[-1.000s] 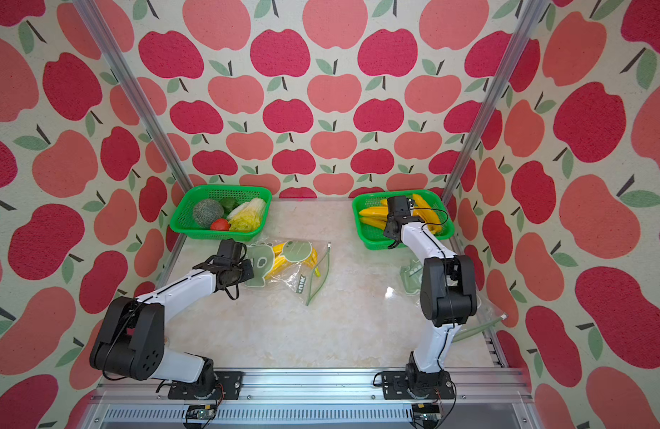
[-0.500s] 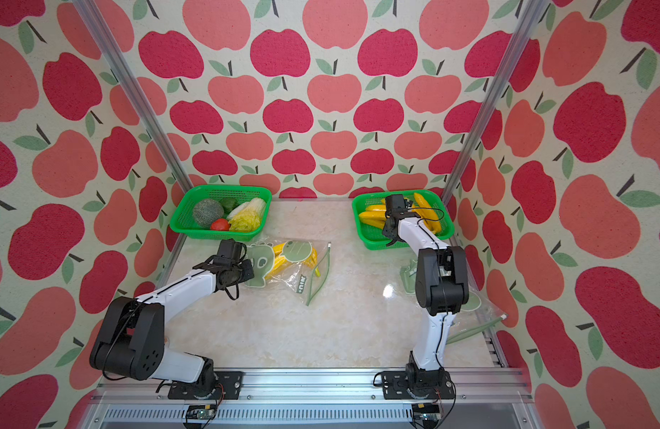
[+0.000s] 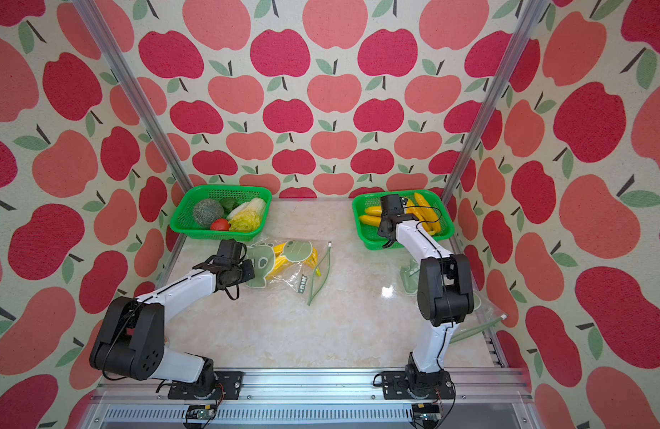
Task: Open the zip-top bag and take out the banana
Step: Place the banana in the basket.
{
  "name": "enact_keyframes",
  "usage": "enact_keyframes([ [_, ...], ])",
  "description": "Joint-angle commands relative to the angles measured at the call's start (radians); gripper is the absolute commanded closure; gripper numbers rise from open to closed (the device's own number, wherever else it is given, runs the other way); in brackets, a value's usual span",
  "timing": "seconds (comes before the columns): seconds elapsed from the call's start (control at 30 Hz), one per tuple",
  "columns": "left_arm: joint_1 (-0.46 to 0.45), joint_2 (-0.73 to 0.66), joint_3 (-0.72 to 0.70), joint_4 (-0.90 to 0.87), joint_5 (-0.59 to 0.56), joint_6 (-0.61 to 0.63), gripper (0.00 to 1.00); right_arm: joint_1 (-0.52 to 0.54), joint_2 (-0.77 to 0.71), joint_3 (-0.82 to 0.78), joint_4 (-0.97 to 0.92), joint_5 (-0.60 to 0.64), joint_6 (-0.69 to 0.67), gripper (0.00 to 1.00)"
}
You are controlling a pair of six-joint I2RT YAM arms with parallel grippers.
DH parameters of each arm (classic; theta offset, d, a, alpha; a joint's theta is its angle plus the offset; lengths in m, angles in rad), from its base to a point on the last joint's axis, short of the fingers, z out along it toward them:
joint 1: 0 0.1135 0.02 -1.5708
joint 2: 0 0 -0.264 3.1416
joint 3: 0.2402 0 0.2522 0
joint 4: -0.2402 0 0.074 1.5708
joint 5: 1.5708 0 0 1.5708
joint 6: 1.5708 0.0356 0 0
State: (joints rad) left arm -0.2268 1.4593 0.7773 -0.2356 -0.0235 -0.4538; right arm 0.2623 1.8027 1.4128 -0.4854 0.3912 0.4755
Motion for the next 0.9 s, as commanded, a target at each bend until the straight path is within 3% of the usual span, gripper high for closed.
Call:
enact_keyframes([
  [0.0, 0.001, 0.004, 0.014, -0.002, 0.029, 0.021, 1.0, 0.029, -0.117, -0.073, 0.05, -0.012, -0.031, 0.44],
  [0.13, -0.005, 0.016, 0.024, 0.001, 0.034, 0.03, 1.0, 0.066, -0.227, -0.187, 0.133, -0.099, -0.067, 0.43],
  [0.37, -0.036, 0.048, 0.058, -0.006, 0.024, 0.047, 1.0, 0.248, -0.36, -0.403, 0.322, -0.288, -0.136, 0.44],
  [0.57, -0.047, 0.073, 0.07, -0.003, 0.02, 0.044, 1.0, 0.389, -0.265, -0.53, 0.526, -0.406, -0.193, 0.44],
  [0.87, -0.048, 0.067, 0.068, -0.012, 0.024, 0.049, 1.0, 0.466, -0.134, -0.556, 0.653, -0.479, -0.257, 0.41],
])
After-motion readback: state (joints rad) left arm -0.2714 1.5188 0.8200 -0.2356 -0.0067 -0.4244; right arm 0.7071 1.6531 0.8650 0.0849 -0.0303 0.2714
